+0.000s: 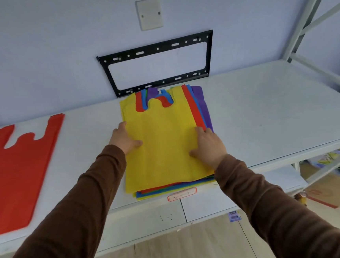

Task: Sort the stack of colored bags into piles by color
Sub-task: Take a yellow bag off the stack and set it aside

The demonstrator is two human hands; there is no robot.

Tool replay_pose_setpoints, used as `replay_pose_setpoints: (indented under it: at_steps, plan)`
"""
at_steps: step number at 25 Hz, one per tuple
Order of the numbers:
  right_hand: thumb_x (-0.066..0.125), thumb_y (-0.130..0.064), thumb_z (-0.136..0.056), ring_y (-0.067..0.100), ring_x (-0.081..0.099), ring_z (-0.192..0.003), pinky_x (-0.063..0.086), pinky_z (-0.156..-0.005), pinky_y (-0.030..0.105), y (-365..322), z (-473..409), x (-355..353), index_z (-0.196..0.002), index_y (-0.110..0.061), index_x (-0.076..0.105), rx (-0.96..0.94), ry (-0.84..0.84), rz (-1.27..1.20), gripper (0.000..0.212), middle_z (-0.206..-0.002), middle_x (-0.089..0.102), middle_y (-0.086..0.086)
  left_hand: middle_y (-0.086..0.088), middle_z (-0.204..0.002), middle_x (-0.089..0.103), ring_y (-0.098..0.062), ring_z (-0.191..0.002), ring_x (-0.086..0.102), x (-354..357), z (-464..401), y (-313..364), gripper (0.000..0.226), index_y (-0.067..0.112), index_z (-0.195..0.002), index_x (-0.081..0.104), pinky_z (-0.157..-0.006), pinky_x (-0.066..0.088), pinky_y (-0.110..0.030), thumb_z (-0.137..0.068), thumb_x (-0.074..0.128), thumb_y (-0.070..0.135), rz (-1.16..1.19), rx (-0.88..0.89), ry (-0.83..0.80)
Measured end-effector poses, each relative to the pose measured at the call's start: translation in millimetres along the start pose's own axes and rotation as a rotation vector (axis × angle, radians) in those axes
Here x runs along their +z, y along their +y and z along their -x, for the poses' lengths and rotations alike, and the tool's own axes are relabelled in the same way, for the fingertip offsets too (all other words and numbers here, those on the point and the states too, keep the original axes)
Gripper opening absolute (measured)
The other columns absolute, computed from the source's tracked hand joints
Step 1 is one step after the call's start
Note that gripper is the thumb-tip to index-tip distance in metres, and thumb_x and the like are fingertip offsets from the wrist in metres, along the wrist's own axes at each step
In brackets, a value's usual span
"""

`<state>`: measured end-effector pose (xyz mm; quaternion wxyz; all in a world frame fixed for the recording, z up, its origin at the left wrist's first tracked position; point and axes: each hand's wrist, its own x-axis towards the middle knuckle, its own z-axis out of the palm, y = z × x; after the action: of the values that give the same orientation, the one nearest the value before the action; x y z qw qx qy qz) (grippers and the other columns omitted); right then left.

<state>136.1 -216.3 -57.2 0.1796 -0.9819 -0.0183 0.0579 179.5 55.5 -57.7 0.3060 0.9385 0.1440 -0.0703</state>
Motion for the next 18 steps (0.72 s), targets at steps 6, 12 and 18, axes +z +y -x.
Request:
replay_pose_setpoints:
  at_steps: [6, 12, 18]
  plan:
    - [0.054, 0.0, -0.088, 0.026, 0.061, -0.098, 0.053, -0.085, 0.044, -4.2, 0.1, -10.9, -0.142, -0.028, 0.044, -0.121, -0.079, -0.644, 0.062, -0.131, 0.057, 0.008, -0.017, -0.141, 0.034, -0.036, -0.122, 0.049, -0.9, 4.8, -2.1, 0.095, 0.018, -0.15, 0.027, -0.105, 0.043, -0.043, -0.074, 0.081, 0.034, 0.0, 0.048, 0.093]
    - [0.051, -0.001, -0.094, 0.029, 0.067, -0.085, 0.058, -0.081, 0.04, 10.5, -9.5, -37.8, -0.125, -0.021, 0.064, 0.174, -0.215, -1.301, 0.04, -0.118, 0.066, 0.011, -0.013, -0.113, 0.059, -0.031, -0.103, 0.062, -8.5, 17.3, -19.3, 0.068, 0.013, -0.139, 0.038, -0.094, 0.049, -0.042, -0.085, 0.068, 0.042, 0.199, 0.013, 0.12]
    - [0.048, 0.004, -0.09, 0.027, 0.065, -0.088, 0.056, -0.081, 0.039, 46.7, 3.1, -47.0, -0.12, -0.015, 0.068, 0.163, -0.091, -1.197, 0.04, -0.117, 0.066, 0.009, -0.013, -0.102, 0.063, -0.026, -0.092, 0.062, -1.1, 25.3, 1.3, 0.072, 0.014, -0.14, 0.036, -0.079, 0.044, -0.033, -0.082, 0.075, 0.031, 0.209, 0.091, 0.069]
